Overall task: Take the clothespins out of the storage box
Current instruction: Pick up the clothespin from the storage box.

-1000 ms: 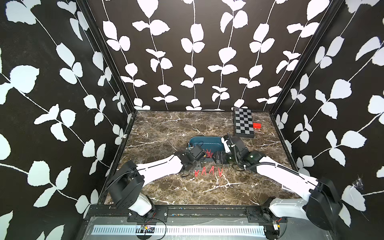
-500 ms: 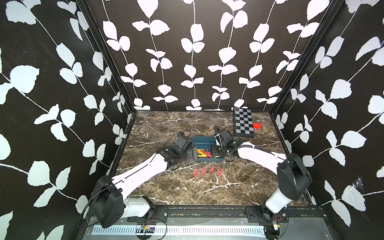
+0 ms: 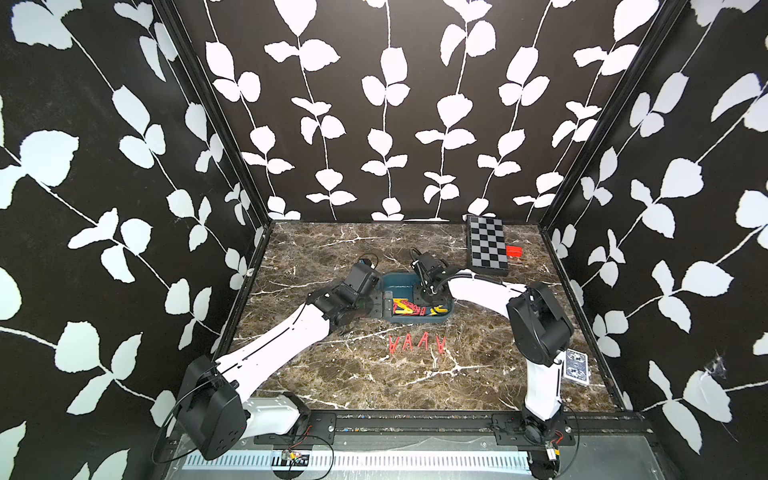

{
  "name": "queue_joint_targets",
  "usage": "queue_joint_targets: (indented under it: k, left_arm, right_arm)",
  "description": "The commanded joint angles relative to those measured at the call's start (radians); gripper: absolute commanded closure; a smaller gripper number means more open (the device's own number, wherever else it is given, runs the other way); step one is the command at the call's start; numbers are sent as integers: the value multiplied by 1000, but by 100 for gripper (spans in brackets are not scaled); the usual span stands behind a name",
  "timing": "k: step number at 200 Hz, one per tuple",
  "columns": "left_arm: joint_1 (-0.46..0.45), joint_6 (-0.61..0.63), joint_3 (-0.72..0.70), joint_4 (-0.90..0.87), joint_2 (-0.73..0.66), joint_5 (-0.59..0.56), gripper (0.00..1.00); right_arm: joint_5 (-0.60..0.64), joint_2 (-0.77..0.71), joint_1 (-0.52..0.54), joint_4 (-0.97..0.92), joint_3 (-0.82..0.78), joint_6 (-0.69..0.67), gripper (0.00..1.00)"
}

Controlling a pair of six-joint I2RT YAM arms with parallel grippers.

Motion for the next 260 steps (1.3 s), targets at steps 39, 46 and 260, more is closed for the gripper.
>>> queue_joint_targets:
  k: [39, 46, 260]
  left_arm:
    - [38, 56, 25, -40, -22, 27, 1]
    - [38, 58, 24, -41, -24, 28, 1]
    - [39, -14, -43, 66, -42, 258, 1]
  right_arm:
    - [2, 71, -5, -38, 57, 45, 74]
    - [2, 74, -5, -39, 57, 47, 76]
    - [83, -362, -5, -64, -205, 89, 96]
